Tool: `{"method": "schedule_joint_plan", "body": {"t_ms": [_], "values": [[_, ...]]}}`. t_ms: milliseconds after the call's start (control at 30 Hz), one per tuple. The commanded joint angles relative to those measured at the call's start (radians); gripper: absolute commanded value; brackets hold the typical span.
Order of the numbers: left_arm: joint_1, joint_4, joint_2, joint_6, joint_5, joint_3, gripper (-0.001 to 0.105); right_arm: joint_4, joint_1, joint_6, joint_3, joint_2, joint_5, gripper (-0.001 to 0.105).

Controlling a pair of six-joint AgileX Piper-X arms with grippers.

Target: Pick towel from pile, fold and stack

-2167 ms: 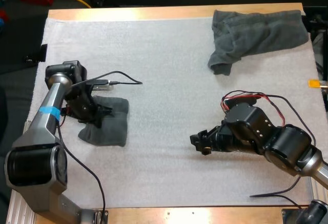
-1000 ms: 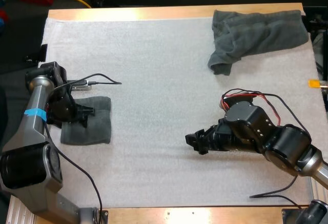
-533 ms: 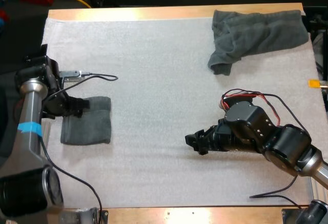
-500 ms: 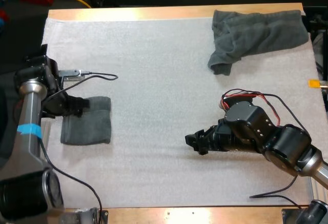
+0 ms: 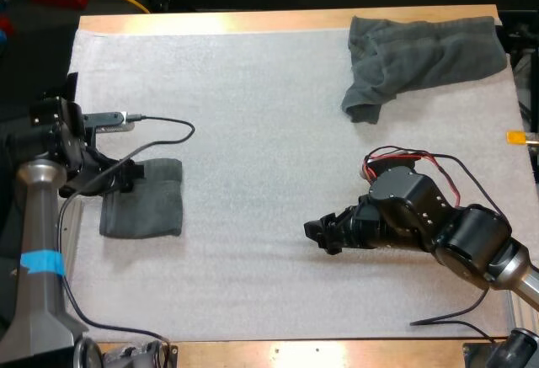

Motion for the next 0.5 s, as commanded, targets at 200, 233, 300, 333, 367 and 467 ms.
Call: {"method": "schedule_joint_plan", "body": {"t_ms": [200, 233, 300, 333, 367, 467], "values": [[-0.083, -0.046, -0.046, -0.029, 0.036, 0.12, 0.069, -0.006, 0.001, -0.012, -0.002, -0.007, -0.01, 0.077], [-0.089, -0.06, -0.046, -0.032, 0.036, 0.136, 0.069, -0.006, 0.001, -0.012, -0.002, -0.007, -0.012, 0.077], [-0.101, -0.119, -0.046, -0.074, 0.036, 0.188, 0.069, -0.006, 0.001, -0.012, -0.002, -0.007, -0.019, 0.077], [-0.102, -0.132, -0.046, -0.085, 0.036, 0.197, 0.069, -0.006, 0.001, -0.012, -0.002, -0.007, -0.022, 0.077], [-0.102, -0.153, -0.046, -0.098, 0.036, 0.216, 0.069, -0.006, 0.001, -0.012, -0.002, -0.007, -0.026, 0.077], [-0.099, -0.212, -0.046, -0.102, 0.036, 0.255, 0.069, -0.006, 0.001, -0.012, -0.002, -0.007, -0.04, 0.077]]}}
